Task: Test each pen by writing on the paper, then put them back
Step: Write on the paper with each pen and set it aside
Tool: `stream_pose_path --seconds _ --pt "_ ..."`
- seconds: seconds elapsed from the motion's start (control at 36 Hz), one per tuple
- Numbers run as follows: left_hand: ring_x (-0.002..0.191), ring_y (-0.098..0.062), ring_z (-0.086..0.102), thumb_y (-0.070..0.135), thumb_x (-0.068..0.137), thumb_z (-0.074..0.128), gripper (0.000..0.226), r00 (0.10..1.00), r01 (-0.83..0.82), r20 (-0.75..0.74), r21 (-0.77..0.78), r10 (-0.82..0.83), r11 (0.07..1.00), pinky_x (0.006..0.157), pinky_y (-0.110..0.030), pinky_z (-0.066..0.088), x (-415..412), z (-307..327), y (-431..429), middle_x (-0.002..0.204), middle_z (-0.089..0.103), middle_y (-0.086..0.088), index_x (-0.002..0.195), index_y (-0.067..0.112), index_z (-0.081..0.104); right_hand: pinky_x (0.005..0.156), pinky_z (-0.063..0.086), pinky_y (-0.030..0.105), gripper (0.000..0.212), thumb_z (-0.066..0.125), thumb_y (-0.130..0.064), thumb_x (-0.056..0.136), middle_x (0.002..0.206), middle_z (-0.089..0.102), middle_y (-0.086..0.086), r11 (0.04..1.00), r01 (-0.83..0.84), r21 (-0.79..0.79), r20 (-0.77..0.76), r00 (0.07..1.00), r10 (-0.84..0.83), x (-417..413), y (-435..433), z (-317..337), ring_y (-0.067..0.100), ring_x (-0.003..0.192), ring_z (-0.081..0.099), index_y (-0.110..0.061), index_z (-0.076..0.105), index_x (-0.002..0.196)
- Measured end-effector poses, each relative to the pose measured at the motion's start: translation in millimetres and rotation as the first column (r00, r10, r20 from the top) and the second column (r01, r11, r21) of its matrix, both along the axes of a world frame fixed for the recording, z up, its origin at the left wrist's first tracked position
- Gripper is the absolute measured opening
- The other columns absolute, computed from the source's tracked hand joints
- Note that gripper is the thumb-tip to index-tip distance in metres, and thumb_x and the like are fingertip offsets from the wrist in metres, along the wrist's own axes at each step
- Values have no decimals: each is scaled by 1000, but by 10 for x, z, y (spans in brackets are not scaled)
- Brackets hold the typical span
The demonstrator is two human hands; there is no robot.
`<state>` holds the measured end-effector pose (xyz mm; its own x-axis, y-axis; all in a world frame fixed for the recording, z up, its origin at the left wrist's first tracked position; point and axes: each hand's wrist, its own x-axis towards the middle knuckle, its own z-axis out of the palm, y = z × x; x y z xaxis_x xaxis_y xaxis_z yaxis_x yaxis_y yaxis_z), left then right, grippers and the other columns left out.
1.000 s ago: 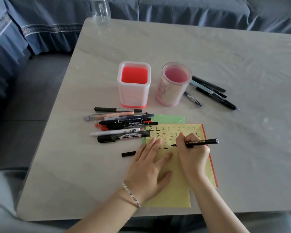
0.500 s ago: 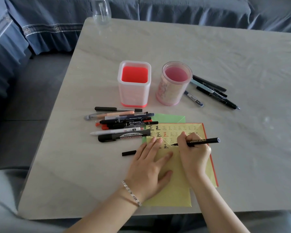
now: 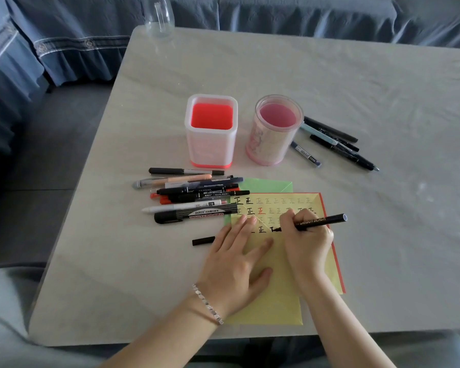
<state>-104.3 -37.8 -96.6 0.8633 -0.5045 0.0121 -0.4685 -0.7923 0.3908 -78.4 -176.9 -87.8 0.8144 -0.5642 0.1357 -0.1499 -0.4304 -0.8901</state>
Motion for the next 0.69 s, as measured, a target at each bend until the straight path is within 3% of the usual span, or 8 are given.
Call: stream_pose_path --seconds 0.14,0.31,0.53,0.69 --pt "133 -26 35 51 85 40 45 1000 2 4 7 -2 1000 109 -36 17 0 1 2 139 44 -12 122 31 57 47 32 10 44 63 -6 80 38 32 -5 1000 11 -11 -6 1000 -11 2 -4 -16 6 46 41 -16 36 46" --pt "133 -26 35 51 85 40 45 1000 3 1 3 -3 1000 109 -37 17 4 3 5 139 45 -12 121 30 58 47 32 11 40 63 -5 81 41 35 -2 1000 6 13 6 1000 -6 -2 -6 -5 7 46 41 -10 41 48" --pt "135 -25 31 50 85 41 44 1000 7 5 -14 -7 1000 110 -37 16 0 -6 8 140 43 -12 122 30 56 47 32 9 44 64 -5 80 36 38 -6 999 -44 9 13 999 44 -2 -1 -5 3 44 42 -17 39 47" --pt "134 -25 32 51 85 41 45 1000 7 9 -1 -7 1000 110 -36 16 1 0 6 140 43 -11 122 30 56 45 30 9 47 63 0 78 37 30 -6 999 -22 30 10 1000 22 -12 -3 11 6 44 39 -17 34 45"
